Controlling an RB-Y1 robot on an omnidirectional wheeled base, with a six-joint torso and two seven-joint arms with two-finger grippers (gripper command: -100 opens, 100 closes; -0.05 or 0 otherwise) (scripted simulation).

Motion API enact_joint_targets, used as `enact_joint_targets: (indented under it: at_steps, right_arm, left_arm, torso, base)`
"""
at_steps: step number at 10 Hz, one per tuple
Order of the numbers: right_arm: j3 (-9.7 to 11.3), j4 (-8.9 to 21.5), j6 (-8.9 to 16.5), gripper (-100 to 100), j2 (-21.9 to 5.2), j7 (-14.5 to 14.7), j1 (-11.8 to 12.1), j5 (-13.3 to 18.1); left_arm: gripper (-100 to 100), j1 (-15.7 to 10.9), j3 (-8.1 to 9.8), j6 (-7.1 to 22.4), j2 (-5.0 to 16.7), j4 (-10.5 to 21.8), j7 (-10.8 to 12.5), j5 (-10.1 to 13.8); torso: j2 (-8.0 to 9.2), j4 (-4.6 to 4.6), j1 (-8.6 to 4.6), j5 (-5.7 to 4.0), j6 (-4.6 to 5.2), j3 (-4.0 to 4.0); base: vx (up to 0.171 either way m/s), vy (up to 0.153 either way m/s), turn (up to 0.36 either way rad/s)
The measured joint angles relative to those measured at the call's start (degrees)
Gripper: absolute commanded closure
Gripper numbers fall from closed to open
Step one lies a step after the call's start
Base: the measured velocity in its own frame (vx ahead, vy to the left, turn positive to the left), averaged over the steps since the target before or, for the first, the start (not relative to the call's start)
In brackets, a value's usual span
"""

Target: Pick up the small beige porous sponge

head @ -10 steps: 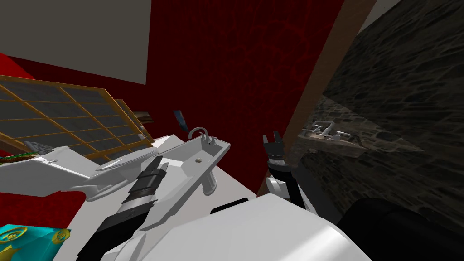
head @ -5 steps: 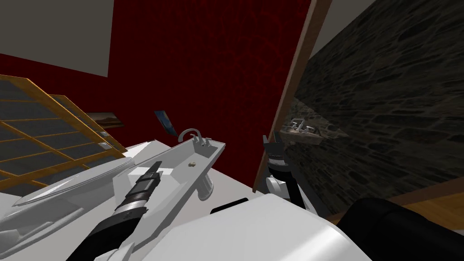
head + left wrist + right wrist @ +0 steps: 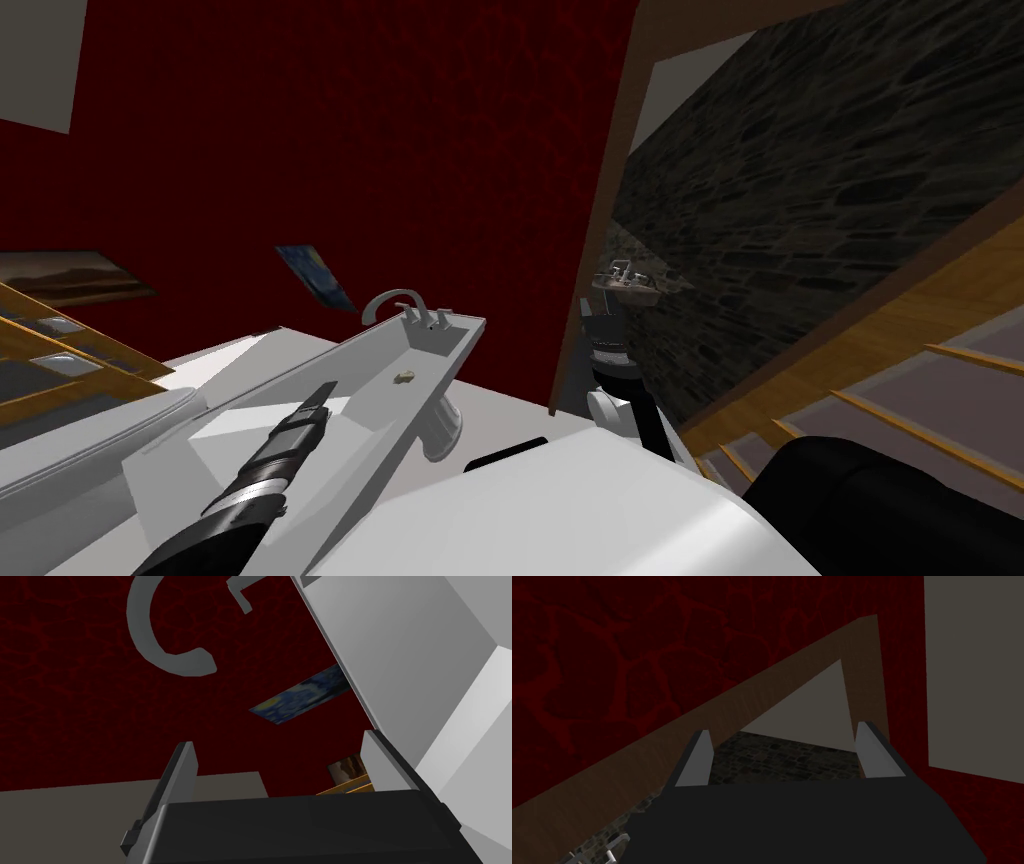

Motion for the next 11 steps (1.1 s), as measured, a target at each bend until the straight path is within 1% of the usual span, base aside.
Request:
enact_joint_targets:
  at_steps: [1, 2, 4, 5, 6, 7, 8, 9, 10, 11]
  right_arm:
    - [0.0, 0.0, 0.0, 0, 0.0, 0.0, 0.0, 0.0]
    - [0.0, 0.0, 0.0, 0, 0.0, 0.0, 0.01, 0.0]
    - [0.0, 0.0, 0.0, 0, 0.0, 0.0, 0.01, 0.0]
    - [0.0, 0.0, 0.0, 0, 0.0, 0.0, 0.01, 0.0]
    - [-0.01, 0.0, 0.0, 0, 0.0, 0.0, 0.02, 0.0]
    - [0.0, 0.0, 0.0, 0, 0.0, 0.0, 0.01, 0.0]
    - [0.0, 0.0, 0.0, 0, 0.0, 0.0, 0.01, 0.0]
    - [-0.01, -0.01, 0.0, 0, 0.0, 0.0, 0.02, 0.0]
    - [-0.01, 0.0, 0.0, 0, 0.0, 0.0, 0.02, 0.0]
    - [0.0, 0.0, 0.0, 0, 0.0, 0.0, 0.01, 0.0]
  left_arm:
    - [-100, 0.63, 0.58, 1.89, 0.02, 0.59, 0.12, -0.06]
    - [-100, 2.01, 1.65, 3.43, 0.64, 1.26, 0.75, 0.44]
    - [-100, 3.01, 2.74, 5.6, 1.24, 2.4, 1.53, 0.91]
    - [-100, 3.26, 2.91, 7.02, 0.68, 3.24, 1.62, 0.59]
    - [-100, 3.16, 3.18, 8.47, 0.84, 3.44, 1.74, 0.63]
    - [-100, 3.94, 3.76, 9.77, 1.14, 3.86, 2.16, 1.01]
    - [-100, 4.89, 4.14, 11.94, 0.57, 3.29, 2.48, 0.95]
    - [-100, 4.83, 4.29, 12.81, 0.58, 4.16, 2.64, 0.95]
    - [-100, 5.16, 4.5, 13.6, 0.33, 4.93, 2.83, 0.93]
    - [-100, 5.35, 4.77, 14.21, 0.22, 6.86, 3.15, 1.03]
  torso:
    - [-0.05, -0.01, 0.0, 0.0, -0.02, -0.03]
    - [-0.1, -0.02, -0.02, -0.01, -0.02, -0.05]
    - [-0.13, -0.03, -0.12, -0.03, -0.02, -0.07]
    - [-0.17, -0.04, -0.11, -0.03, -0.02, -0.1]
    - [-0.17, -0.04, -0.1, -0.03, -0.07, -0.1]
    - [-0.17, -0.04, -0.12, -0.03, -0.04, -0.1]
    - [-0.23, -0.05, -0.14, -0.04, -0.02, -0.13]
    - [-0.21, -0.05, -0.12, -0.03, -0.07, -0.13]
    - [-0.19, -0.04, -0.12, -0.03, -0.05, -0.11]
    - [-0.27, -0.06, -0.08, -0.02, -0.02, -0.15]
  base:
    - [0.031, 0.034, -0.347]
    - [0.025, 0.024, -0.095]
    - [0.034, 0.013, -0.28]
    - [0.032, 0.025, -0.099]
    - [0.036, 0.016, -0.176]
    - [0.055, 0.012, -0.334]
    - [0.042, 0.021, -0.128]
    - [0.037, 0.022, -0.142]
    - [0.065, 0.024, -0.361]
    - [0.084, 0.052, -0.281]
